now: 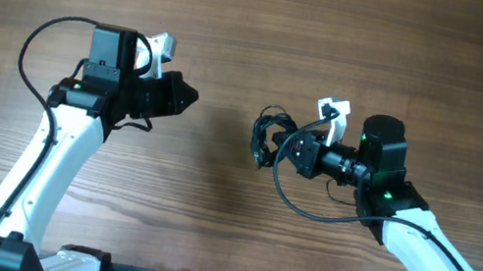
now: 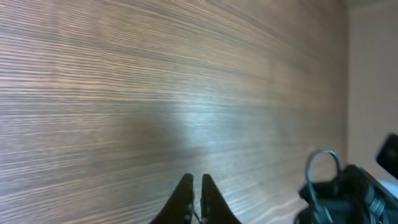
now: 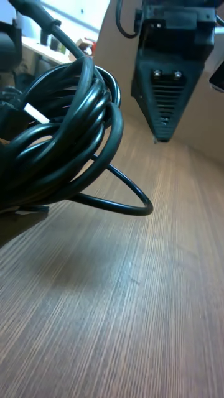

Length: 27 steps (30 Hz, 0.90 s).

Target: Untangle cables

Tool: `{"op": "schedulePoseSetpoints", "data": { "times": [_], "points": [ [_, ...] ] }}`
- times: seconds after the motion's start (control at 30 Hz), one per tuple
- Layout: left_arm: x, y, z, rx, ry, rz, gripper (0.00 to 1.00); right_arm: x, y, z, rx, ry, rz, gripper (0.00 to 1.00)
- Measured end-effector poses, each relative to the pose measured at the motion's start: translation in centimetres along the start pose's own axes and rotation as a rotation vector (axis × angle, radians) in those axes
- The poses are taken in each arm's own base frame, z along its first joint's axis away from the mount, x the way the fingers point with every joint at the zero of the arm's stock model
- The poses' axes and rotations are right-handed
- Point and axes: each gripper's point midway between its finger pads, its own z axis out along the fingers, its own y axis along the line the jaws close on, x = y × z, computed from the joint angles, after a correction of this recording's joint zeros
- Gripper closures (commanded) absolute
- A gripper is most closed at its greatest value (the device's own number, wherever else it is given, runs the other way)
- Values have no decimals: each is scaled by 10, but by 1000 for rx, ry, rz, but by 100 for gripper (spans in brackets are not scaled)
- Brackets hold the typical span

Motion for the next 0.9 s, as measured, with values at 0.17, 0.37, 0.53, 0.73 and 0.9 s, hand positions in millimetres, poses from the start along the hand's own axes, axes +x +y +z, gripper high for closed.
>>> {"op": "schedulePoseSetpoints", "data": {
  "times": [0.17,0.37,0.53,0.73,0.9],
  "points": [
    [18,-46,1,224,80,133,72,1,1,0,-6,3,-4,96],
    [30,-88,-2,400,135,151,69,-1,-3,0,17,-8,-4,96],
    [41,-104,4,405,188,49,63,-2,-6,0,33,-12,-1,96],
    [66,-122,18,384,245,76,83,0,-7,0,40,-7,5,95],
    [72,-116,39,308,248,67,96,2,-16,-1,82,-9,24,96]
  ]
}}
